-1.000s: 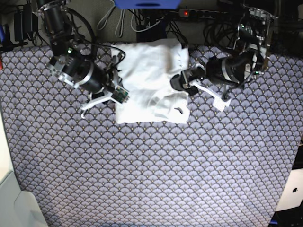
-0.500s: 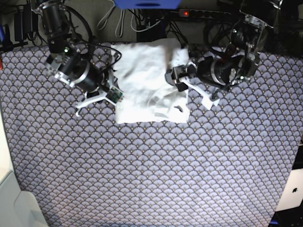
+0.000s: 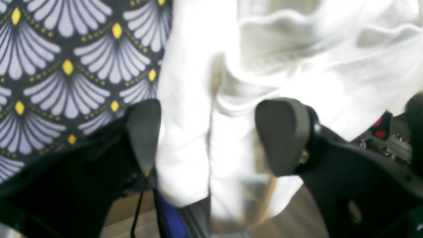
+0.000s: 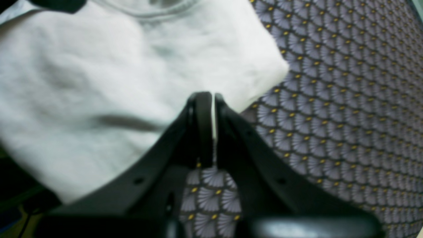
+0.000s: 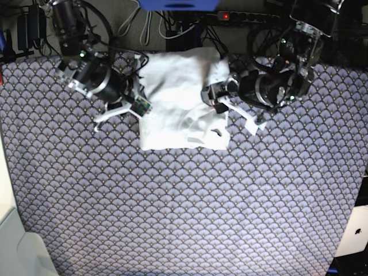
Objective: Fold the T-shirt properly
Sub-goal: 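Fold the pinched fabric with the left gripper over toward the right gripper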
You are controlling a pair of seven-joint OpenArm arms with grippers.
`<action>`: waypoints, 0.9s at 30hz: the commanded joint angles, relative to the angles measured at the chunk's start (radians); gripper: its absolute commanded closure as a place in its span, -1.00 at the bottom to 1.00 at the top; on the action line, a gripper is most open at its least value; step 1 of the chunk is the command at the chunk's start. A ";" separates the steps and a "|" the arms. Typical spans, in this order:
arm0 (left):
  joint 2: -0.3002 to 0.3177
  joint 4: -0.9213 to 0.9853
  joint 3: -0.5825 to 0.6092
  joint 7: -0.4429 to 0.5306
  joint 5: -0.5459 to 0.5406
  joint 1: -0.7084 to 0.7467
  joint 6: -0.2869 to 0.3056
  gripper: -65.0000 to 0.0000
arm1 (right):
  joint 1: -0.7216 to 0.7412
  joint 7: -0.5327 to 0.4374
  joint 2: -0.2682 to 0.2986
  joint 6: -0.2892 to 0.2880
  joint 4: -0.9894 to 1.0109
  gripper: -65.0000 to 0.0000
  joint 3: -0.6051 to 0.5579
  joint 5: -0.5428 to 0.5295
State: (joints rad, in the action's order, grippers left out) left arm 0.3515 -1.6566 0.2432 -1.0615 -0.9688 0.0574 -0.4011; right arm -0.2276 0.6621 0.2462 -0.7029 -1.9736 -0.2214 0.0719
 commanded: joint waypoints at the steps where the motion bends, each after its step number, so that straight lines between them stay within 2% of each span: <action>1: -0.004 -0.011 0.000 0.002 -0.014 -0.009 0.001 -0.48 | 0.004 -0.023 0.000 0.005 -0.014 1.00 0.003 -0.011; 4: -0.024 -0.011 0.002 -0.006 0.012 -0.021 0.001 -0.48 | -0.008 -0.023 -0.014 0.005 -0.013 1.00 0.003 -0.011; 10: -0.045 -0.011 0.092 -0.009 0.178 -0.032 0.001 -0.48 | -0.013 -0.018 -0.018 0.005 -0.013 1.00 0.003 -0.011; 15: -0.042 0.025 0.144 -0.009 0.193 -0.049 0.001 -0.46 | -0.013 -0.017 -0.017 0.005 -0.013 1.00 0.007 -0.011; 17: -0.039 0.031 0.149 -0.009 0.193 -0.051 0.001 -0.34 | -0.013 -0.017 -0.015 0.005 -0.013 1.00 0.007 -0.011; 23: -0.036 0.031 0.147 -0.009 0.195 -0.063 0.003 0.32 | -0.014 -0.017 -0.018 0.005 -0.013 1.00 0.007 -0.011; 27: -0.036 0.031 0.147 -0.009 0.195 -0.063 0.003 0.34 | -0.014 -0.017 -0.018 0.005 -0.013 1.00 0.007 -0.011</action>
State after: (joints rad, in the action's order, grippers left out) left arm 0.3183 -1.6230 0.3824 -1.0534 -0.7593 -0.0040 -0.3996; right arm -0.2474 0.6682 0.2241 -0.7025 -1.9709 -0.2180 0.0711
